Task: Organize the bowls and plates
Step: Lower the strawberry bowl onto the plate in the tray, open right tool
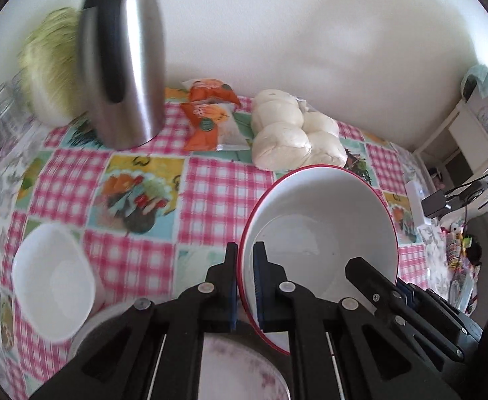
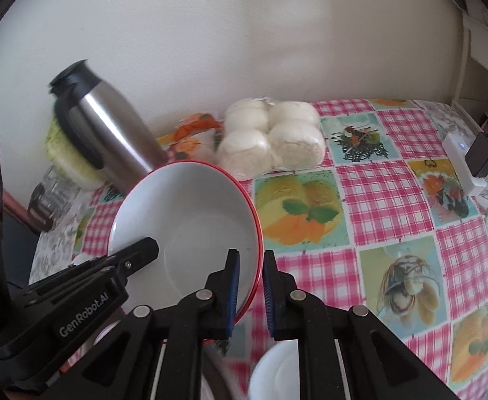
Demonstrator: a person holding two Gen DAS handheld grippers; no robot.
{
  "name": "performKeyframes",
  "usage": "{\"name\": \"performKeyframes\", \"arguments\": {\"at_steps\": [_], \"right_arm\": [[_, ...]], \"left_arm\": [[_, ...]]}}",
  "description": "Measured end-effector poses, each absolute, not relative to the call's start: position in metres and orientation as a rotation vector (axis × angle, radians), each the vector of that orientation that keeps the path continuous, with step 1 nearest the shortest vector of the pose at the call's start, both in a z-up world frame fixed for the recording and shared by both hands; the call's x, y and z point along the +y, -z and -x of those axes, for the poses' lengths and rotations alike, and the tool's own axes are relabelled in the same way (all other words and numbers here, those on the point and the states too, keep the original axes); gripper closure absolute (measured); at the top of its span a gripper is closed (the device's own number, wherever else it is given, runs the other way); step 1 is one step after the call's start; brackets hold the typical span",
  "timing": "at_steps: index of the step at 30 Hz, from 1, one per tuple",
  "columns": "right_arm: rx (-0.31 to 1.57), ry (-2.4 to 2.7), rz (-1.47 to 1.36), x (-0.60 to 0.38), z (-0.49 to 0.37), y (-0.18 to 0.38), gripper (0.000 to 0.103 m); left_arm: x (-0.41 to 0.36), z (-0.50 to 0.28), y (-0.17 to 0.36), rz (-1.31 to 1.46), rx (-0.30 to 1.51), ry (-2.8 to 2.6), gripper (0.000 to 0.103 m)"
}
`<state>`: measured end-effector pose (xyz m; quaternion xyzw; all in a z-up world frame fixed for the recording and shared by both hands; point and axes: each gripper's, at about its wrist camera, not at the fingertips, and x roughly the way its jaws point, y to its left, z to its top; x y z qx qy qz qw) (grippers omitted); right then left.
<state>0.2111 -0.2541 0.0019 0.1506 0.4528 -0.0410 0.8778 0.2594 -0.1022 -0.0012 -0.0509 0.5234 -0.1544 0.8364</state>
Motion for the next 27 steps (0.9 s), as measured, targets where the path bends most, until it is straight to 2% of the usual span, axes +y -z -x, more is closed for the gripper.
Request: {"name": "performKeyframes", "arguments": {"at_steps": [10,27], "right_arm": [[0.966,0.032,-0.184,-0.192,-0.178,-0.023,0.088],[1.099,-0.024,-0.113,-0.142,-0.142,0.023,0.086]], "left_arm": [[-0.042,-0.212,-0.005,0.242,1.085,0.261,0.095],[-0.001,-0.167,0.03,0.292,1.148,0.174,0.094]]}}
